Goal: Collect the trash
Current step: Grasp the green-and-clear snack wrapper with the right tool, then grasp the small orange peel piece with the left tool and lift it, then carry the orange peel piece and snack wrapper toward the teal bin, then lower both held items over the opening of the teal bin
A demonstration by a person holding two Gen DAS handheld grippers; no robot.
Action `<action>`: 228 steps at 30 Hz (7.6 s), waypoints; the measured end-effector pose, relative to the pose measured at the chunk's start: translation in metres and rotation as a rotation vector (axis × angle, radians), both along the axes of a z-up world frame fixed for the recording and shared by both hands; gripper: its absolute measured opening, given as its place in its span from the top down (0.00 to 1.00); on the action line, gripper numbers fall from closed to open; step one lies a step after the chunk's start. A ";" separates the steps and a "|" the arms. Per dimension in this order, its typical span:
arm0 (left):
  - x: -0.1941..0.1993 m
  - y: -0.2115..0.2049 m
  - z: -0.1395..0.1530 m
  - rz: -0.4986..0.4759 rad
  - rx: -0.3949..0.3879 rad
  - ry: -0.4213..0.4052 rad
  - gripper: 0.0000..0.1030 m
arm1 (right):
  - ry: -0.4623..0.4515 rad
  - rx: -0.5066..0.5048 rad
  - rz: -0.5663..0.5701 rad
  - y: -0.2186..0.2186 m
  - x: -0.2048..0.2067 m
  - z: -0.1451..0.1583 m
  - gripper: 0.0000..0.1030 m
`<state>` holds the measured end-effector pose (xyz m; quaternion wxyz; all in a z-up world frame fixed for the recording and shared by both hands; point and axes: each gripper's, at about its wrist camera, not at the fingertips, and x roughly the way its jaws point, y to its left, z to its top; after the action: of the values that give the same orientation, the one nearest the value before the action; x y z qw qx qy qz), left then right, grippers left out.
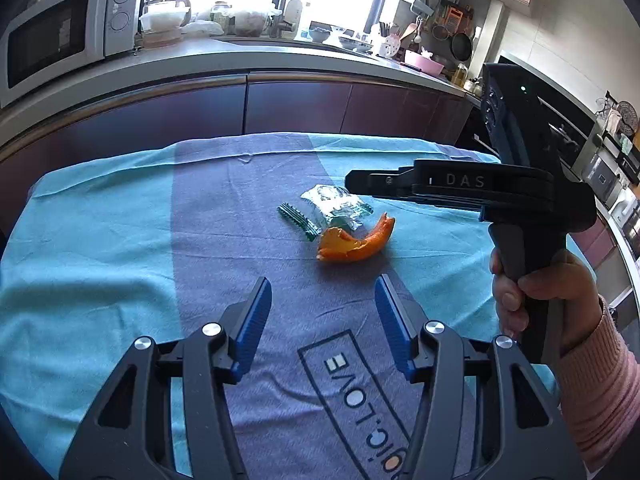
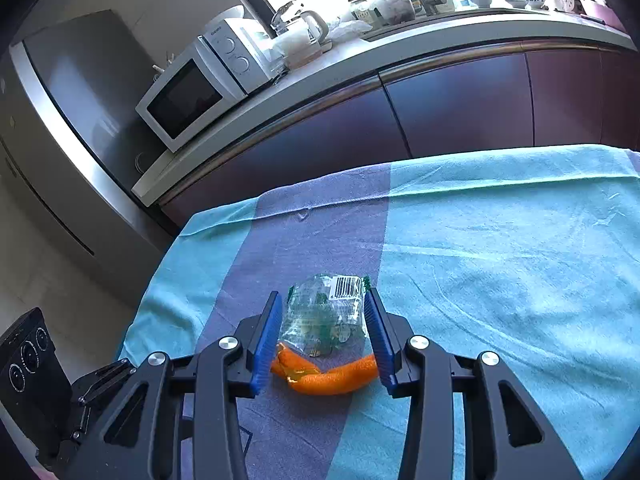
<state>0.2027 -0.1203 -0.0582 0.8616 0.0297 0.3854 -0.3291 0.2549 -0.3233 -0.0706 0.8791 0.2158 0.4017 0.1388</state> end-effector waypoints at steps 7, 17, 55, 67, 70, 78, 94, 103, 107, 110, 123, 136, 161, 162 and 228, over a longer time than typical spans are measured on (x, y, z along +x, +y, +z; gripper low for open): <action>0.018 -0.030 -0.007 -0.024 0.032 0.032 0.48 | 0.059 0.019 0.045 0.004 0.015 -0.013 0.60; 0.035 -0.041 -0.021 -0.047 0.047 0.090 0.48 | 0.054 -0.070 0.038 0.006 0.014 -0.017 0.78; 0.004 -0.036 -0.027 -0.109 0.080 0.068 0.97 | 0.009 0.032 0.015 -0.008 -0.003 -0.010 0.90; 0.031 -0.053 -0.032 -0.120 0.037 0.161 0.72 | 0.018 0.063 -0.006 -0.014 -0.005 -0.018 0.90; 0.027 -0.061 -0.032 -0.135 0.047 0.153 0.78 | 0.020 0.066 -0.009 -0.015 -0.005 -0.019 0.90; 0.016 -0.067 -0.031 -0.148 0.036 0.140 0.95 | 0.021 0.075 -0.008 -0.016 -0.005 -0.020 0.90; -0.020 0.000 -0.002 -0.029 0.003 0.047 0.97 | -0.050 0.111 0.043 0.005 -0.022 0.001 0.90; -0.046 0.056 0.013 0.058 0.015 0.002 0.97 | -0.085 0.168 0.089 0.030 -0.040 0.010 0.90; -0.052 0.084 0.017 0.102 0.012 -0.007 0.97 | -0.089 0.191 0.107 0.044 -0.049 0.010 0.90; -0.056 0.106 0.017 0.138 0.013 -0.013 0.97 | -0.089 0.203 0.124 0.053 -0.056 0.010 0.90; -0.080 0.171 0.022 0.249 -0.005 -0.021 0.97 | -0.090 0.206 0.178 0.094 -0.075 0.010 0.90; -0.103 0.201 0.021 0.328 0.001 -0.044 0.97 | -0.072 0.221 0.236 0.131 -0.084 0.005 0.90; -0.121 0.262 0.018 0.437 -0.024 -0.045 0.97 | -0.045 0.225 0.341 0.184 -0.086 -0.003 0.90; -0.121 0.263 0.018 0.442 -0.024 -0.046 0.97 | -0.045 0.225 0.345 0.186 -0.086 -0.003 0.90; -0.122 0.324 0.026 0.573 -0.013 -0.077 0.97 | -0.028 0.242 0.490 0.273 -0.063 0.005 0.90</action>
<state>0.0803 0.2034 -0.0320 0.9335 -0.0734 0.3432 -0.0732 0.1918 -0.0505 -0.0657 0.7926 0.2135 0.4101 0.3976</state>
